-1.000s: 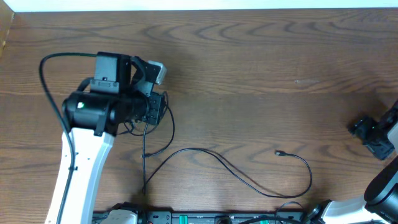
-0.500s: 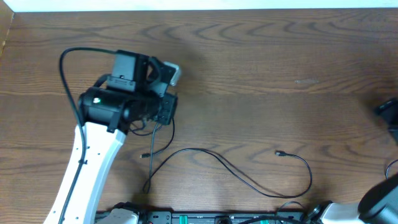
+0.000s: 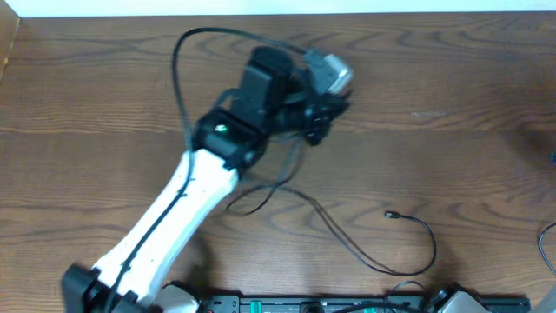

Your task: Untangle cables

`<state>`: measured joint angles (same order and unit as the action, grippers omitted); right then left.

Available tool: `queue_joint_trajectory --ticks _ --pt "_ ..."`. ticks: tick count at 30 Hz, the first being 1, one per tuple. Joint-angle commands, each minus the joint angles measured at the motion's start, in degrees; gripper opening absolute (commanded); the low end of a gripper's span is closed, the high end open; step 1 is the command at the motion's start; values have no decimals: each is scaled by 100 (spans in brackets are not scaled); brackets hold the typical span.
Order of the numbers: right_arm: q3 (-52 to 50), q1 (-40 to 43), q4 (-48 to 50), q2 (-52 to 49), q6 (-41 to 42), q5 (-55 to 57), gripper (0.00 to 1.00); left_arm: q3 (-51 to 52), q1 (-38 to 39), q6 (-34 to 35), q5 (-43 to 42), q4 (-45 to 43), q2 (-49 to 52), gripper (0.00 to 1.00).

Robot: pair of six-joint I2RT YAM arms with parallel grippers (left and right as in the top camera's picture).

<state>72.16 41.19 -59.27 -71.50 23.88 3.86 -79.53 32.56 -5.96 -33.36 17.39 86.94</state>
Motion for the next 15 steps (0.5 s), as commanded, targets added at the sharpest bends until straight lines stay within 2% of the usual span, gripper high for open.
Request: queue_joint_trajectory --ticks 1,6,9,10,12,13,14,15 --pt "68 20 -103 348 -37 48 96 -411 85 793 -656 -503 713 7" --pt "68 17 -101 643 -39 50 96 -1027 79 1305 -1729 -691 1537 8" --pt "66 15 -98 662 -42 50 96 -1027 33 1329 -1851 -264 1692 7" --pt "44 4 -90 662 -39 50 96 -1027 17 1307 -1851 15 1722 11" --pt "2 -4 -76 660 -39 50 99 -1027 -11 1172 -1858 813 1722 41" --pt "-11 -4 -81 654 -39 50 99 -1027 -13 1045 -1878 1268 1720 53" --pt "-24 -4 -81 645 -39 50 99 -1027 -13 962 -1908 1770 1714 62" --pt "-31 -4 -81 636 -39 50 99 -1027 -7 879 -1950 2282 1711 66"
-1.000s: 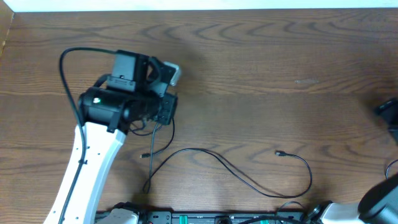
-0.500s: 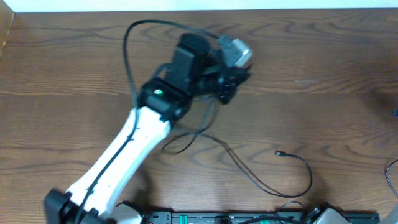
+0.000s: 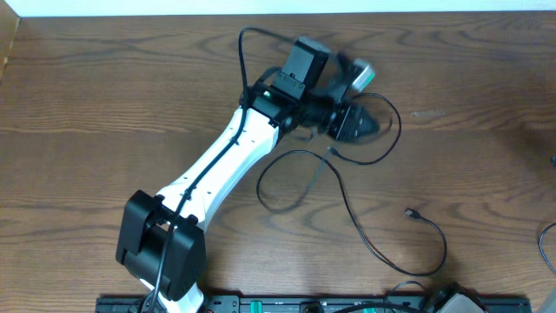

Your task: Untangle cables

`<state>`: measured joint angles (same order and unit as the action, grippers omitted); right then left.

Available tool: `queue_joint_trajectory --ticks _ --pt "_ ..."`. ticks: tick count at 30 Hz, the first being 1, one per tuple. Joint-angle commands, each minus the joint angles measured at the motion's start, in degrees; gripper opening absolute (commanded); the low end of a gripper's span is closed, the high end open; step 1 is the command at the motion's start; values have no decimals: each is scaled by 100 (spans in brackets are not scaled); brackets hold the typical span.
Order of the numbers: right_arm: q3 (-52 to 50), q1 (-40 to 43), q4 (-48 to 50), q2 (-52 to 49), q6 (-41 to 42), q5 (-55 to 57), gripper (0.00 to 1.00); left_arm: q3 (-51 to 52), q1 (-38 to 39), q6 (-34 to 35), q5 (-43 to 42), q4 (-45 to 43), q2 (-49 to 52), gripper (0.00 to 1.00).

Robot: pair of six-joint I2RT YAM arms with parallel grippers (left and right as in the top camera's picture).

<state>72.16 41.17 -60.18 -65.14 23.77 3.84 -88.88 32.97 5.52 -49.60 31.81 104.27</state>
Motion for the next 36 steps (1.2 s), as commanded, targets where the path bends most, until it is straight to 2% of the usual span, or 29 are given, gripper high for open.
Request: queue_joint_trajectory --ticks 1,3,5,6,8,12,15,22,30,33,36 --pt "-33 -2 11 -2 -28 52 99 -92 -37 -428 -385 1368 -22 67" --pt "-33 -2 13 -2 -26 52 99 -92 24 -1034 -372 2653 -22 67" --pt "-33 -2 17 -2 -26 52 99 -92 68 -1648 -348 3403 -22 67" --pt "-33 -2 17 -7 -26 52 99 -92 83 -1939 -195 3770 -22 68" --pt "-33 -2 17 -11 -26 55 99 -92 85 -2024 575 4074 -24 69" --pt "-70 0 13 -52 -22 79 99 -94 9 -1412 2159 3974 -57 70" --pt "-251 0 9 -76 98 101 99 -94 -129 -1038 2774 3696 -188 70" --pt "-1314 11 610 -76 153 627 99 -94 -476 -822 2826 3333 -1064 72" --pt "-2597 15 2337 -87 -105 1788 98 -94 -498 -820 2824 3980 -2391 73" --pt "-3069 15 3163 -125 -590 1652 96 -94 -498 -820 2824 4238 -2787 73" --pt "-3528 15 4218 -315 -1530 1132 90 -94 -498 -822 2824 4496 -3121 74"
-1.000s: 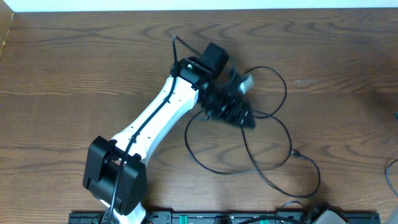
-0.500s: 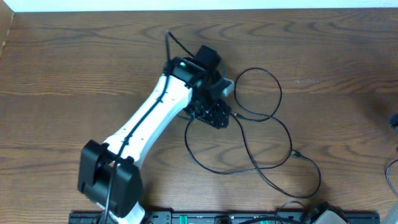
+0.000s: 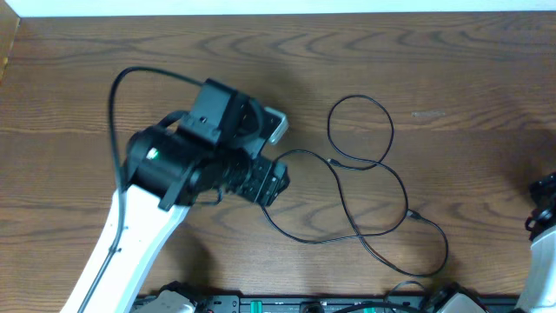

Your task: Untangle cables

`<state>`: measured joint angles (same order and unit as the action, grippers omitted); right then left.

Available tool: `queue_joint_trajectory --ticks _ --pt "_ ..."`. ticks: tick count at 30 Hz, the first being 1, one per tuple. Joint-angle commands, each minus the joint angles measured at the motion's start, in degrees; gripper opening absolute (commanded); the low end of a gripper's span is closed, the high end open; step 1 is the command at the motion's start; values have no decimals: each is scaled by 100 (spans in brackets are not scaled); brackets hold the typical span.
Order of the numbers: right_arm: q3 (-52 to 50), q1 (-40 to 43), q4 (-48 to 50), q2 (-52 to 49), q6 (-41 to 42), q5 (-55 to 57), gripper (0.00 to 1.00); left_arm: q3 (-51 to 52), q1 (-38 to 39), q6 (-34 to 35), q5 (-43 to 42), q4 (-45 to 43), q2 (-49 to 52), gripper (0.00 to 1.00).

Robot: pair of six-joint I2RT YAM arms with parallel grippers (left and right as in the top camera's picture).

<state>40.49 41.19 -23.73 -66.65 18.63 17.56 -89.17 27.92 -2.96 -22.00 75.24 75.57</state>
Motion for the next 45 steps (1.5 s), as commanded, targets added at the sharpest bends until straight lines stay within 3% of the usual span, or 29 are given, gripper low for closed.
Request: queue_joint_trajectory --ticks 1,6,15,21,28,31,34,36,39,45 --pt "-442 13 778 -229 -1158 -343 88 -66 7 26 63 219 -330 73" --pt "-682 13 1572 -933 -1353 -509 79 -63 7 26 66 621 -503 72" --pt "-682 13 1888 -2118 -835 -649 82 -42 7 24 66 890 -485 72" --pt "-682 13 1965 -2208 -837 -750 81 -42 7 22 68 890 -485 72" --pt "-551 11 2275 -2072 -846 -1943 75 -15 7 4 68 872 -483 72" --pt "-522 13 2153 -1904 -1008 -1567 76 -15 7 4 68 874 -483 72" --pt "-522 13 1722 -1657 -634 -310 80 -15 7 4 68 868 -483 72" --pt "-522 13 1576 -1484 -417 295 78 -15 7 4 68 870 -483 72" --pt "-505 13 1593 -1191 -387 348 74 -15 7 4 68 872 -483 72" --pt "-494 17 1248 -815 -363 507 78 37 7 4 68 872 -483 72"
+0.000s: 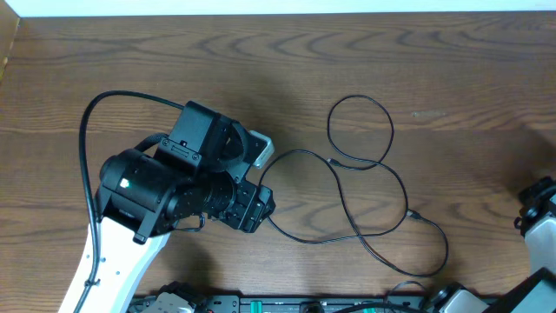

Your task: Untangle cables

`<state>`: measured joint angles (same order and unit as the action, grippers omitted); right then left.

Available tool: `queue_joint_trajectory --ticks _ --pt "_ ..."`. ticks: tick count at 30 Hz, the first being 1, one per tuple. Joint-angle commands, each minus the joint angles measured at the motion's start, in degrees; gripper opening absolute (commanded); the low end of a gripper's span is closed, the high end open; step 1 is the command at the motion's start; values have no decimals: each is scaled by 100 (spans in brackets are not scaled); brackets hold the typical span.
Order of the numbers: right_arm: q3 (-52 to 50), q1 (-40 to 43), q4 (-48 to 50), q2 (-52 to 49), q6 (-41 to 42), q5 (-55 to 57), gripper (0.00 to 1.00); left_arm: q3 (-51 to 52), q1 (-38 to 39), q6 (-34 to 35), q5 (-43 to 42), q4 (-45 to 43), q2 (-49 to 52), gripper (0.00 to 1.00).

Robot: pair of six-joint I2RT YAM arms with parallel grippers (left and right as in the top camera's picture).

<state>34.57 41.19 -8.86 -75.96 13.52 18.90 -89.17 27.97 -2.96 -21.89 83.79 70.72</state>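
One thin black cable (373, 165) lies on the wooden table in the overhead view. It forms a round loop at the upper middle and crosses itself below that loop. One small plug (334, 161) lies inside the tangle, and another plug (415, 213) lies at the lower right. The cable's left bend disappears under my left gripper (252, 209), which hovers over it; the fingers are hidden by the gripper body. My right gripper (537, 196) only peeks in at the right edge, away from the cable.
The left arm's white link (113, 269) rises from the front left, with its own black hose arcing over the table (104, 52). A black rail (304, 304) runs along the front edge. The table's back edge meets a white wall.
The left arm has drawn a little left and toward the front. The cable lies in the same shape. The right arm shows slightly more at the right edge.
The left gripper was first over bunched cable at the upper middle. Then it was farther right, with the cable pulled along into looser loops. Later the cable lay spread out at centre right and the gripper was back at its left bend, where it stays.
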Motion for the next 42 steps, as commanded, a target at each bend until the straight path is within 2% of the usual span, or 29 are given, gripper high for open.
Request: queue_joint_trajectory --ticks 1,4,8,13,23,25,27,33,42 --pt "94 35 -382 101 254 424 79 50 2 4 55 17 0 73" --pt "7 166 -638 33 741 485 84 87 2 4 57 22 2 72" --pt "-70 345 -627 -24 772 442 86 87 2 4 57 105 0 72" --pt "-70 612 -358 -59 769 315 82 87 2 4 55 160 0 72" --pt "-70 800 334 -979 699 -614 80 87 2 7 55 144 0 72" --pt "-70 800 455 -1064 699 -758 75 87 2 7 55 144 0 72" --pt "-70 800 570 -1110 697 -940 61 87 2 7 55 144 0 72" --pt "-61 800 859 -1134 570 -1635 2 87 2 7 55 146 0 72" --pt "168 800 975 -946 573 -2210 1 87 2 7 55 144 0 72"
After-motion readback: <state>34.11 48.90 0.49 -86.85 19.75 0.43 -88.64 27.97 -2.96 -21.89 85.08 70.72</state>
